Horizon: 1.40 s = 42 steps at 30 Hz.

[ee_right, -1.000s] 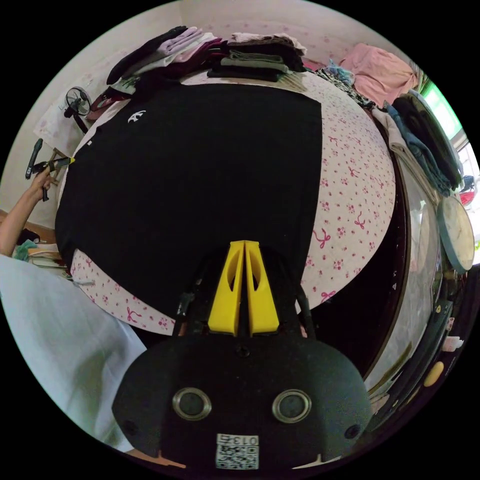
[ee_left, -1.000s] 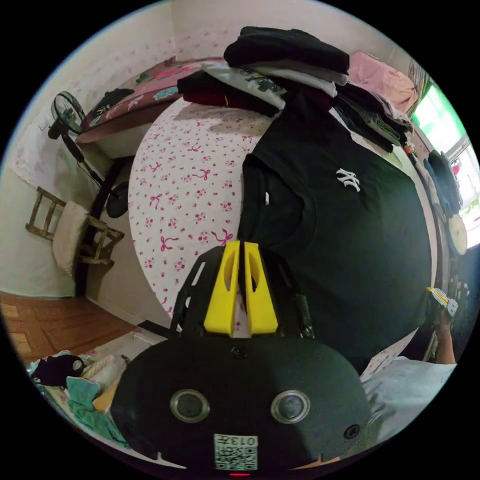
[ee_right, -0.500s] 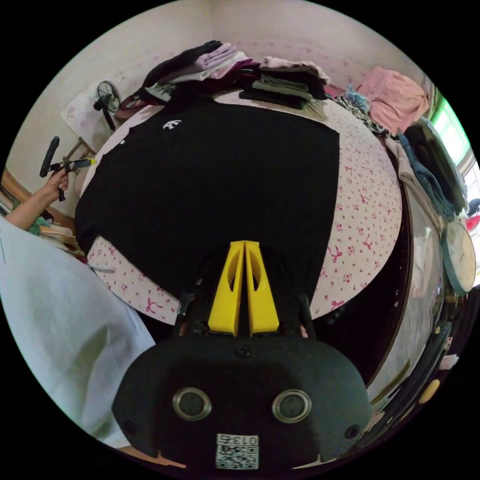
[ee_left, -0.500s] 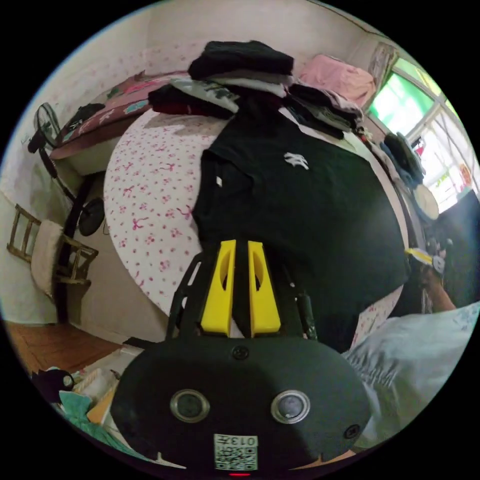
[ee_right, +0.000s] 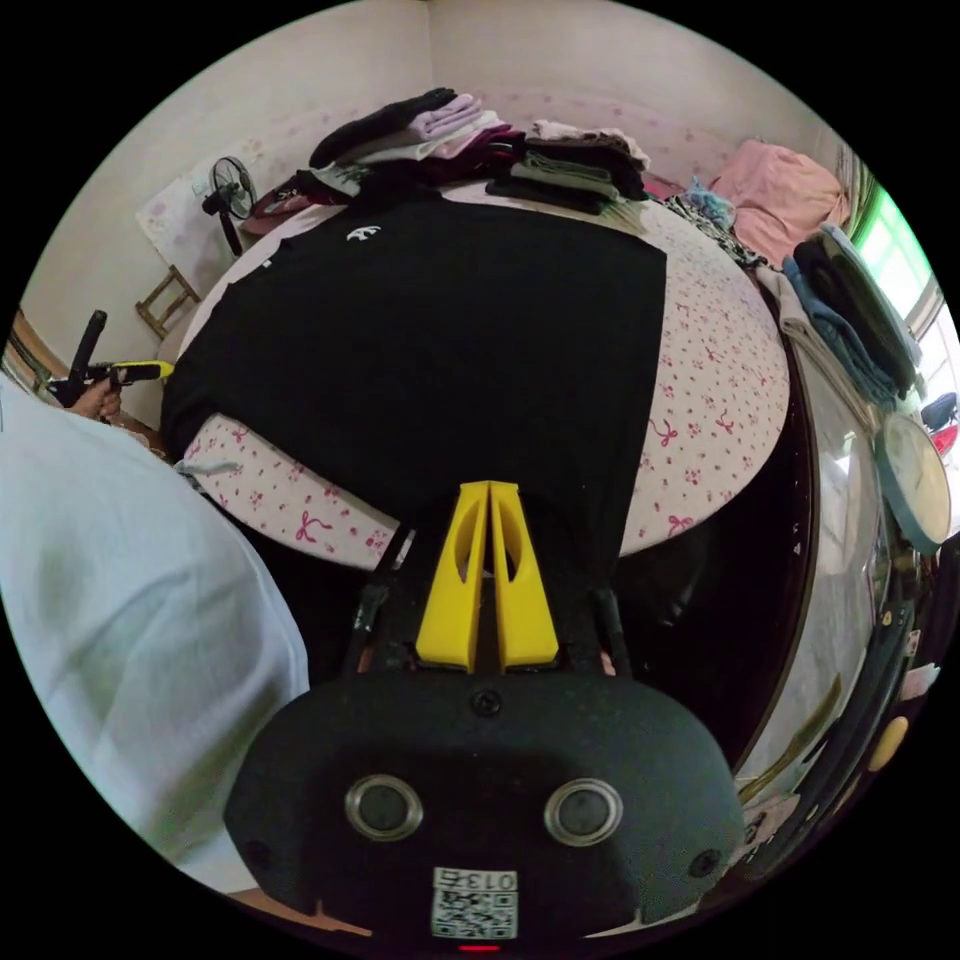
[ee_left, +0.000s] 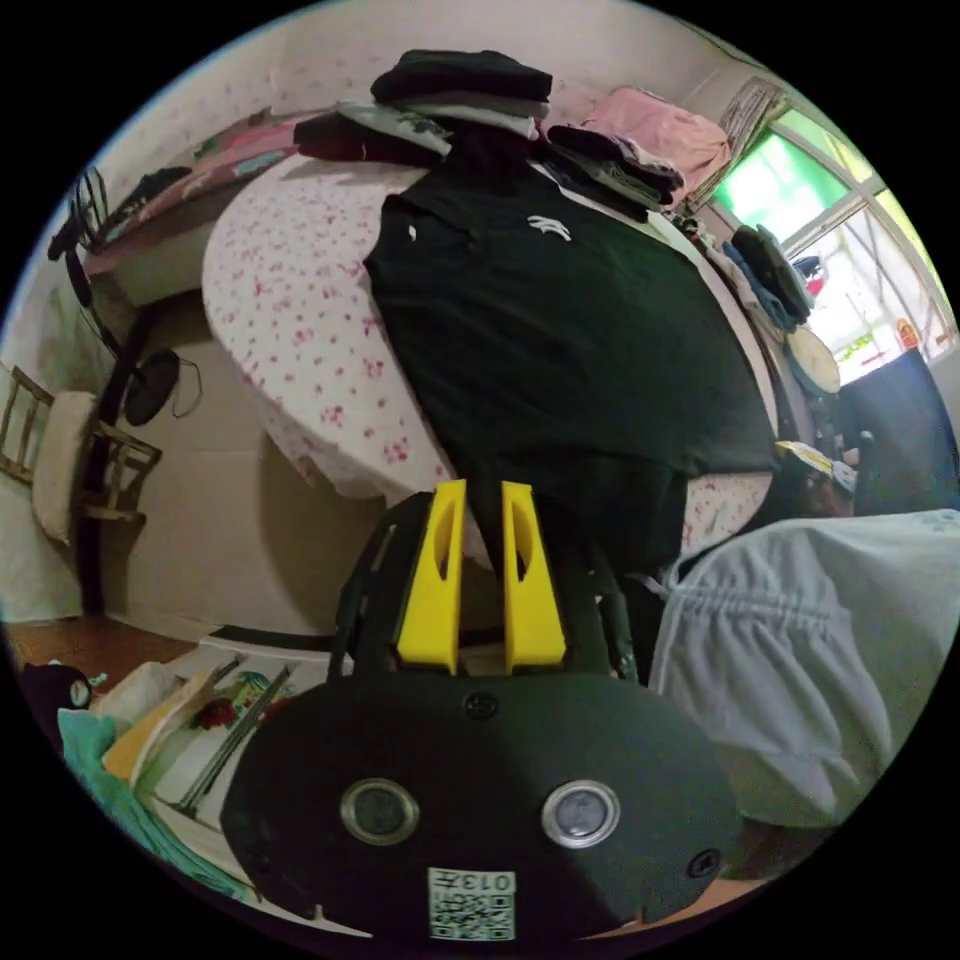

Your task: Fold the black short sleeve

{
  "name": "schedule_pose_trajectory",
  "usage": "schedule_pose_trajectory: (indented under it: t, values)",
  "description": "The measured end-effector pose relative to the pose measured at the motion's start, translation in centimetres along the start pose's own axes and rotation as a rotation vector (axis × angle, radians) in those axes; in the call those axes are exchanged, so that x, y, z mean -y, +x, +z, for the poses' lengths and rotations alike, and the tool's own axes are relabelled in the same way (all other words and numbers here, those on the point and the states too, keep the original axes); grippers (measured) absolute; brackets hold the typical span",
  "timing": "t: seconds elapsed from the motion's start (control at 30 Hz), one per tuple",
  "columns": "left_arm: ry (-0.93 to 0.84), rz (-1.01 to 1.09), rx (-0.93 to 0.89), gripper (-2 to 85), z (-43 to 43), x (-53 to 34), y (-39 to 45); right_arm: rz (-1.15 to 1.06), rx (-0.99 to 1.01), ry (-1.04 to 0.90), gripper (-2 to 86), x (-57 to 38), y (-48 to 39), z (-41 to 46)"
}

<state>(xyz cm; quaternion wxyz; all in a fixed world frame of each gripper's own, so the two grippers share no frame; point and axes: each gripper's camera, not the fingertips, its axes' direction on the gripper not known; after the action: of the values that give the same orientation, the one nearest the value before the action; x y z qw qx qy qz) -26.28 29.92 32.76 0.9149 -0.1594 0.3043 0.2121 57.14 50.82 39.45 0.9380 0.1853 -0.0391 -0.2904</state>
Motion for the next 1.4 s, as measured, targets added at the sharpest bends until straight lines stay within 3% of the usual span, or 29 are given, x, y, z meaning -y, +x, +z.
schedule_pose_trajectory:
  t: [0.2, 0.33, 0.47, 0.53, 0.7, 0.93, 1.1, 1.4]
  values:
    - [-0.192, 0.048, -0.120, 13.9, 1.4, -4.5, -1.1, -0.055, -0.006, 0.047, 0.8, -3.1, -1.5, -1.2]
    - [-0.230, 0.016, -0.191, 15.8, 4.4, -5.0, -1.6, -0.140, -0.046, 0.011, 1.9, -3.8, -3.2, -1.0]
    - [-0.242, -0.042, -0.311, 11.2, 7.1, -4.9, -2.4, -0.117, -0.035, -0.001, 3.2, -4.0, -3.6, -1.0]
    - [-0.192, -0.011, -0.370, 3.2, 6.3, -4.9, -2.2, -0.100, -0.027, -0.017, 3.9, -4.2, -3.6, -1.0]
    - [-0.171, 0.010, -0.478, 1.5, 2.6, -6.0, -4.5, -0.070, -0.086, -0.017, 6.5, -5.1, -3.2, -1.4]
    - [-0.012, 0.138, -0.644, 1.0, -6.0, -3.7, -6.5, -0.099, -0.172, 0.012, 8.6, -4.5, -3.4, -1.3]
    - [0.040, 0.222, -0.647, 1.0, -9.1, -0.8, -6.0, -0.165, -0.198, 0.005, 8.6, -3.8, -3.7, -0.4]
    - [0.162, 0.213, -0.617, 1.1, -11.6, 2.7, -6.1, -0.074, -0.245, 0.028, 1.7, -0.5, -0.6, -1.0]
